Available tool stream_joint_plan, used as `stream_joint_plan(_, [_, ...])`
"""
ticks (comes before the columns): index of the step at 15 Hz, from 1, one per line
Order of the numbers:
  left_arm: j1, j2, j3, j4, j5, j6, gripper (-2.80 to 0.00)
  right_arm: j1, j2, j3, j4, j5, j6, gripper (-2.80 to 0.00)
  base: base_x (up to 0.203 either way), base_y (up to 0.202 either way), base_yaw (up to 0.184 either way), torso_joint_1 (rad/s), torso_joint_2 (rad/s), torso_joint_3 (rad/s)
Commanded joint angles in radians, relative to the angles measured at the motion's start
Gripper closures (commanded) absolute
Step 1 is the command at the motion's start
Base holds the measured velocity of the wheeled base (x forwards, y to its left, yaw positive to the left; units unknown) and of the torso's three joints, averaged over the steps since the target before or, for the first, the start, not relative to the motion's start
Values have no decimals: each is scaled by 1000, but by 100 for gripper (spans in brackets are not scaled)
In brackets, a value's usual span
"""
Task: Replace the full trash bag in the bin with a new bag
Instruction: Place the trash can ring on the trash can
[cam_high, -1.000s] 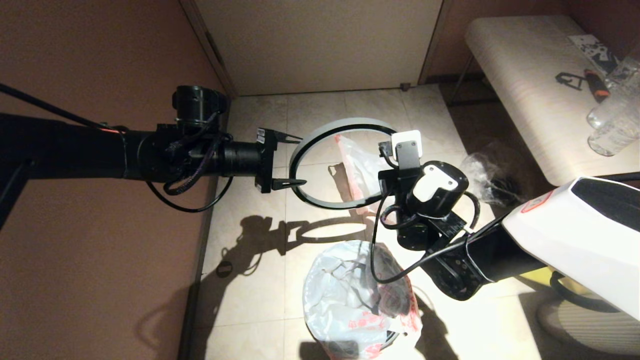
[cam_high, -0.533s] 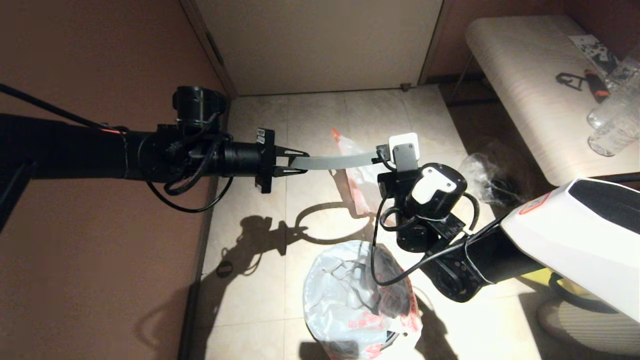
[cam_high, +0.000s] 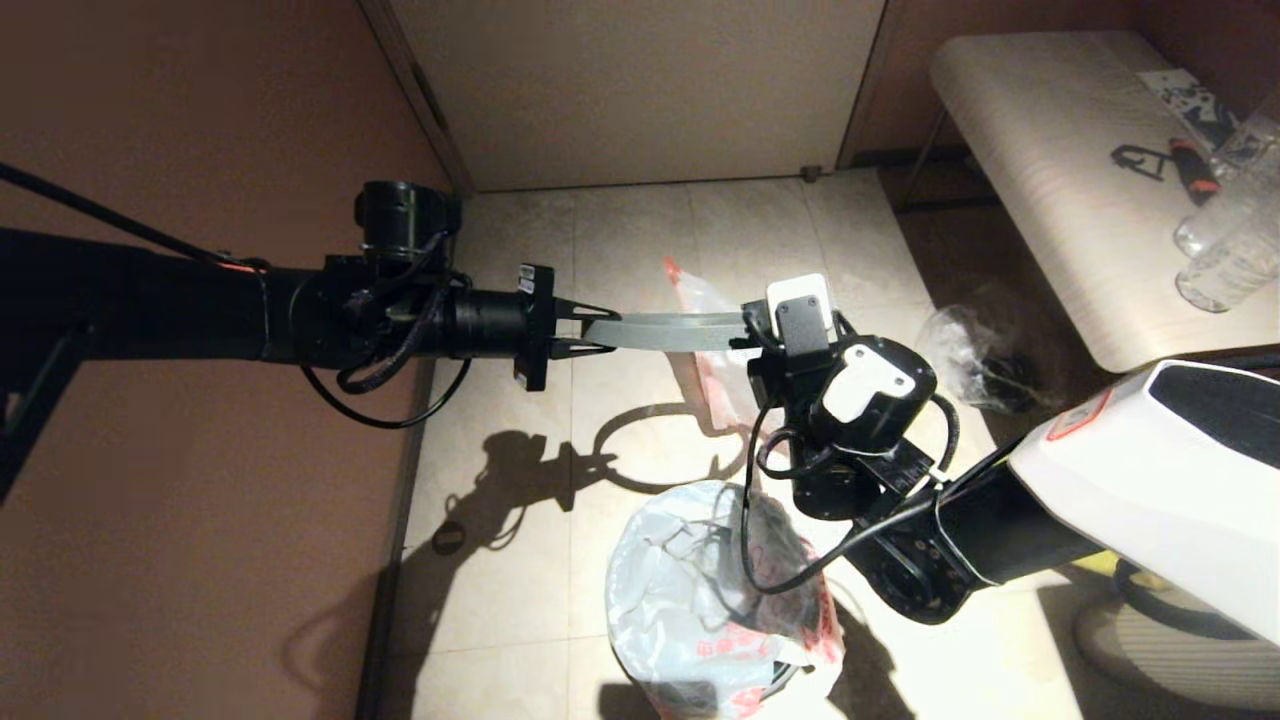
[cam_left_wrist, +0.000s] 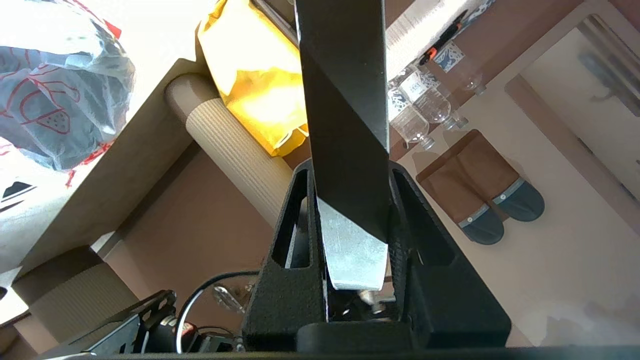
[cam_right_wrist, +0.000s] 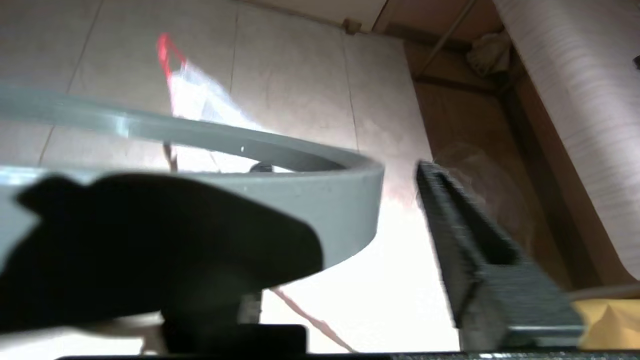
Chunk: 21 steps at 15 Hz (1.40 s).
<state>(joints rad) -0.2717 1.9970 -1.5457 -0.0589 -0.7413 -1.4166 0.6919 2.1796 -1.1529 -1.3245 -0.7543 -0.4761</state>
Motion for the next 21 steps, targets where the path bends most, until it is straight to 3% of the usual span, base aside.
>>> stream_joint_plan(1, [0, 2, -1, -2, -4, -8, 0, 11, -39, 65, -8, 1, 0, -280, 0, 0, 0, 0, 0, 0])
stream_joint_plan(4, [0, 2, 1, -6, -3, -7, 0, 23, -132, 237, 6, 58, 57, -280, 0, 0, 0, 0, 0, 0])
stream_joint_plan(6, [0, -3, 15, -36, -4, -8, 0, 23, -217, 267, 99, 95, 172, -280, 0, 0, 0, 0, 0, 0])
stream_joint_plan(8, [4, -3, 21, -45, -46, -10, 0, 23, -280, 254, 254, 143, 303, -280, 0, 0, 0, 0, 0, 0])
stream_joint_plan(11, [3, -6, 21, -44, -49, -9, 0, 17, -328, 197, 424, 159, 487, -280, 0, 0, 0, 0, 0, 0])
stream_joint_plan(14, [-8, -7, 24, -44, -53, 7, 0, 10, -377, 74, 746, 198, 795, -280, 0, 0, 0, 0, 0, 0])
stream_joint_plan(17, [-40, -38, 76, -48, -56, 111, 0, -23, -424, -70, 1099, 352, 1095, -280, 0, 0, 0, 0, 0, 0])
stream_joint_plan(19, [-47, -39, 92, -59, -56, 134, 0, -56, -456, -138, 1250, 483, 1212, -280, 0, 0, 0, 0, 0, 0])
stream_joint_plan(21, [-41, -47, 93, -62, -56, 128, 0, -67, -465, -141, 1307, 524, 1235, -280, 0, 0, 0, 0, 0, 0])
